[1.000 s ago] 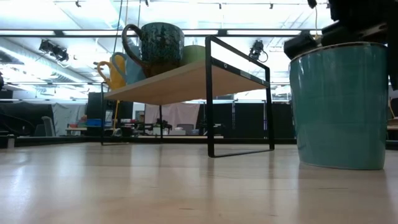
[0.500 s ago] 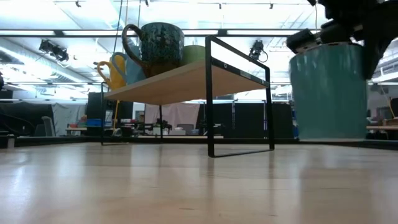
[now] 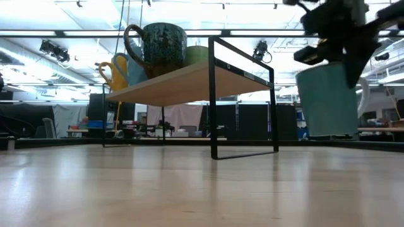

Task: Place coffee mugs
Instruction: Put the blue mug on the shelf

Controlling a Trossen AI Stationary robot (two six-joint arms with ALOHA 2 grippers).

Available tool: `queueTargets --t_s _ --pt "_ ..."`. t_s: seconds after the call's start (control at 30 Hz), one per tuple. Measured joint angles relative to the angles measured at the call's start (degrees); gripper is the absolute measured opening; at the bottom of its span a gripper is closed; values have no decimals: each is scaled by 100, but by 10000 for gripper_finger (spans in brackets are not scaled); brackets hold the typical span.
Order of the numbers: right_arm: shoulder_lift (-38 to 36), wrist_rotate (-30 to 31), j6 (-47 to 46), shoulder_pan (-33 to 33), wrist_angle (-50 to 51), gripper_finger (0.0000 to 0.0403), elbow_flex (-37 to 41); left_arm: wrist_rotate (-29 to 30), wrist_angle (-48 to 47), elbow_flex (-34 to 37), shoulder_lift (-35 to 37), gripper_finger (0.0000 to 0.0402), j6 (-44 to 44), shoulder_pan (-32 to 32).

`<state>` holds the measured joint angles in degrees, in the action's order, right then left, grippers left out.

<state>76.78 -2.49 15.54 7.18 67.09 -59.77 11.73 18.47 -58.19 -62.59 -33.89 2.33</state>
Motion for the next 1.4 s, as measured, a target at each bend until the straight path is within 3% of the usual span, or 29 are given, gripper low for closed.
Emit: queueTargets --t_s 0.3,0.63,0.8,1.0,1.4 --pt "-375 631 904 -1221 96 44 0 -2 1 0 0 116 -3 -135" --pt "-425 1558 2597 -2248 -611 44 0 -2 5 0 0 116 -4 -225" --pt "-422 1620 3255 -2317 -784 44 -200 -2 8 0 0 116 -4 -225" --pt "-423 1556 3412 -2299 -810 42 -921 -2 8 0 0 116 -1 -225" --pt "-397 601 3503 -1961 -769 41 -2069 -2 -29 0 0 116 137 -225"
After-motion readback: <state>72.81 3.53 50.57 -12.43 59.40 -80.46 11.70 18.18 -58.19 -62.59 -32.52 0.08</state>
